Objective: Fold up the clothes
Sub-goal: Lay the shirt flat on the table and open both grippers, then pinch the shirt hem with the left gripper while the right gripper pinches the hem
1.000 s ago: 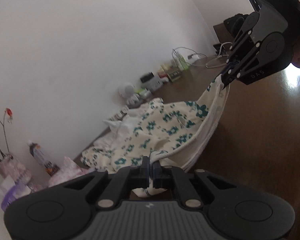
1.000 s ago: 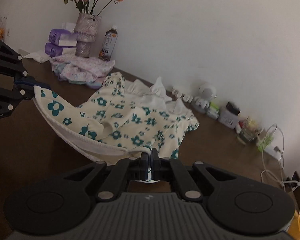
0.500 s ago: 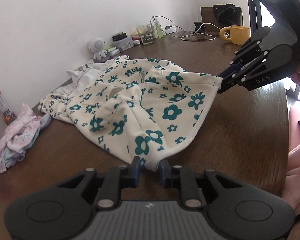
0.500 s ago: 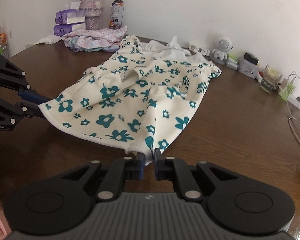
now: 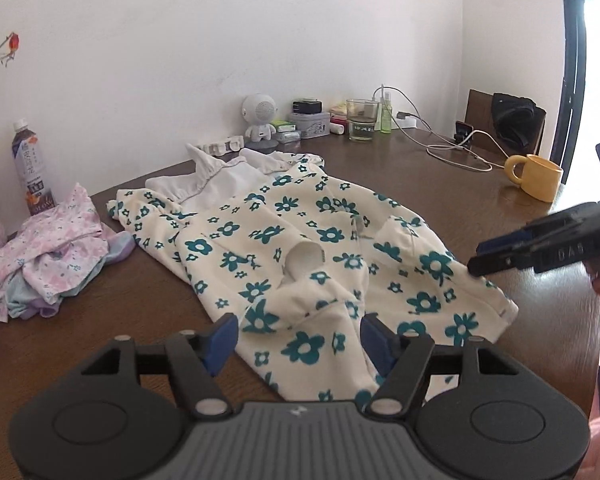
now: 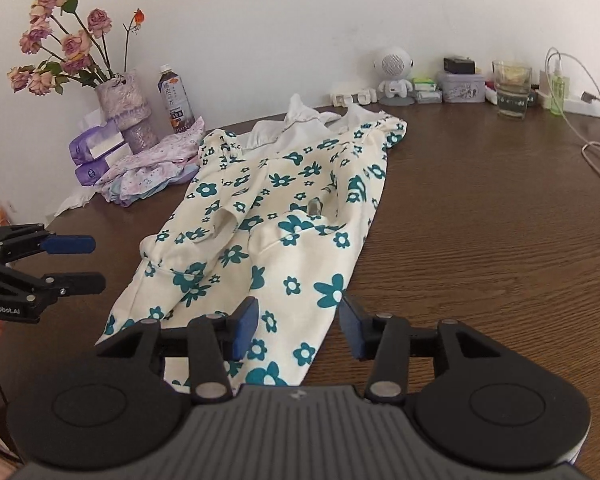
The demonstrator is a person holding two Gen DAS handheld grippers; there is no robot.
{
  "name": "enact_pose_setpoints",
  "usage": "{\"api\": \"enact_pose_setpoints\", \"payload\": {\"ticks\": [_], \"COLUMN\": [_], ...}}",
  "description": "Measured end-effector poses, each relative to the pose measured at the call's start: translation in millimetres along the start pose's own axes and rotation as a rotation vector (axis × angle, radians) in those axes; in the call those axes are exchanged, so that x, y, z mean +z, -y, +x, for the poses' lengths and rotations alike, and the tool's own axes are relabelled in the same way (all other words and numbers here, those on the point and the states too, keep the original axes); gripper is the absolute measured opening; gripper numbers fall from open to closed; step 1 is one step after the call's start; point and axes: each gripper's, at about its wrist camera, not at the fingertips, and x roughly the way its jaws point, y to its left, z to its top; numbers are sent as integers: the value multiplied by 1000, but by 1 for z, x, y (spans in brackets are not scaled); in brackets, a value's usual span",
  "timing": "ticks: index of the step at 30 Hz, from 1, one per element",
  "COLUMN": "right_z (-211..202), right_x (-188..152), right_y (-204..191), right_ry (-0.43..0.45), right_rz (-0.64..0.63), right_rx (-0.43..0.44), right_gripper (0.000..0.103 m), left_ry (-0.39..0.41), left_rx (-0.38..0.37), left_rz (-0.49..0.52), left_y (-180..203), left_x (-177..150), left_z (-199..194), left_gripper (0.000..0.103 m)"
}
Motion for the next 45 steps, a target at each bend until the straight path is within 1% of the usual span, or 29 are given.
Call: {"api": "enact_pose_setpoints", "payload": {"ticks": [4,6,7,8,9,10,11,14,16,21,26,28,32,34,35,36,38,39,40,41,43,44,45], "right_z": [25,31,33,34,34,35,35,34,33,29,21,17,10,3,-3,-11,-28,-34,-39,-41,-38,-34,-28], "right_x": [-3,-4,-4,-5,-6,-7,-8,-10,-11,-10,-7,-6,-3,-2,-1,-1,1,2,3,4,4,4,4], "right_y": [-18,-23,-24,-25,-25,-26,-26,-28,-31,-28,-8,2,25,33,34,32,27,21,14,5,-11,-20,-30], "right_ry": [-24,-31,-35,-40,-45,-51,-57,-74,-81,-100,-118,-122,-126,-120,-108,-92,-60,-46,-44,-48,-81,-106,-133], "right_rz": [-94,-128,-137,-147,-159,-170,-181,-217,-255,-305,-302,-300,-271,-228,-210,-192,-165,-161,-157,-154,-153,-150,-144], "right_rx": [-79,-98,-100,-98,-96,-94,-87,-66,-67,-92,-124,-148,-217,-232,-226,-212,-174,-143,-107,-66,2,29,52], "right_gripper": [48,48,47,43,40,32,24,12,10,9,9,9,9,10,11,12,15,17,24,33,36,36,36], "left_ry": [-39,-64,-74,-82,-88,-94,-98,-100,-102,-104,-115,-121,-124,-123,-122,-115,-94,-82,-71,-65,-79,-95,-116], "left_rx": [-18,-30,-37,-42,-43,-45,-45,-40,-30,-34,-92,-123,-175,-178,-171,-168,-174,-158,-128,-91,-12,-2,-9], "left_rz": [-48,-72,-79,-84,-83,-80,-75,-27,27,117,216,253,284,297,306,306,292,286,289,299,335,359,393], "left_y": [-2,-3,-3,-4,-4,-5,-6,-4,1,15,41,54,78,87,88,86,74,64,53,43,21,11,2], "left_x": [12,11,10,8,6,3,1,-4,-8,-12,-12,-11,-8,-5,-3,0,8,13,17,21,28,31,33], "left_z": [33,45,50,55,58,60,60,57,53,46,42,42,44,46,45,42,32,26,22,17,13,13,14], "left_gripper": [66,66,63,51,43,26,15,10,7,5,1,1,0,1,4,7,22,26,35,38,38,38,38]}}
